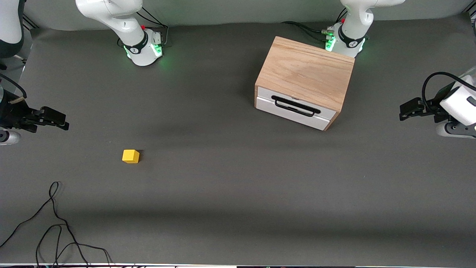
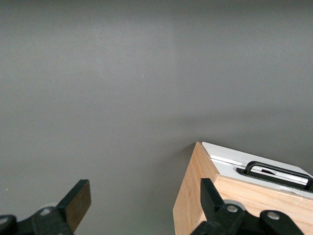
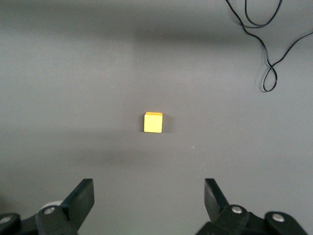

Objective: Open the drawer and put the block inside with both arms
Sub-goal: 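Move the left gripper toward the wooden box's drawer handle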

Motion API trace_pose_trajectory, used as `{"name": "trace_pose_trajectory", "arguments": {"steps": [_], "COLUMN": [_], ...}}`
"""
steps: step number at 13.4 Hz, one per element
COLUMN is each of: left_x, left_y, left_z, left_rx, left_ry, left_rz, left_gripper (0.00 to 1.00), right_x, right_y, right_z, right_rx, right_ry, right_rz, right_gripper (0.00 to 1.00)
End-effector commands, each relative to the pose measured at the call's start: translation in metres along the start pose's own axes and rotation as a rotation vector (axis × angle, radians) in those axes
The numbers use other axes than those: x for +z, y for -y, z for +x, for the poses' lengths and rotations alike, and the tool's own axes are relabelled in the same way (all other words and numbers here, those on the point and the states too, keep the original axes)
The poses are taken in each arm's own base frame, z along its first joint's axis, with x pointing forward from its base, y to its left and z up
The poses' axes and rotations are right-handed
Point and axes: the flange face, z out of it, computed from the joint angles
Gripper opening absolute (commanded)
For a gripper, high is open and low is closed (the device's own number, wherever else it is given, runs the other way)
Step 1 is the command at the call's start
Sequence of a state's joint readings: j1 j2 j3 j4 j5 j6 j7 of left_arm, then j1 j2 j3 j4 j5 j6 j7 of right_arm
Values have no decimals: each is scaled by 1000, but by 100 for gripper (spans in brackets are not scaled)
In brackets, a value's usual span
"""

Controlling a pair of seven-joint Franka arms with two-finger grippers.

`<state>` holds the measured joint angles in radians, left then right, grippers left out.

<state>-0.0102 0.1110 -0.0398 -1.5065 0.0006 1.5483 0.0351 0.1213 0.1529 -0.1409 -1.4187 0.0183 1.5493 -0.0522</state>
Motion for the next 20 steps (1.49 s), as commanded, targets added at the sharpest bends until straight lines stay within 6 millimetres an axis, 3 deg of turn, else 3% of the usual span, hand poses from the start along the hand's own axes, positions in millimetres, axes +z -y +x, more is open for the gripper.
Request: {"name": "trace_pose_trajectory", "arguments": {"steps": [1,6,9,15,20], "left_x": [-8,-9,-8,-3,4], "left_y": [11,10,-9,-87,-171], "left_z": [-8,-8,-7,-9,-22], "left_rx": [-14,-14,-29,-145,-299], "left_ry": [-8,-13,-11,-4,1], "left_rz": [-2,-2,-7,1,11], "left_gripper": [100,100,100,100,100], "right_x": [-2,2,6,12,19], "right_y": [-1,2,5,4,2], "right_z": [-1,2,-1,-1,3], "right_rx": [-12,-23,-28,-32,-30], "right_ry": [1,0,20,34,39], "right_rz": [-4,27,29,26,19], "right_gripper": [100,100,100,100,100]}}
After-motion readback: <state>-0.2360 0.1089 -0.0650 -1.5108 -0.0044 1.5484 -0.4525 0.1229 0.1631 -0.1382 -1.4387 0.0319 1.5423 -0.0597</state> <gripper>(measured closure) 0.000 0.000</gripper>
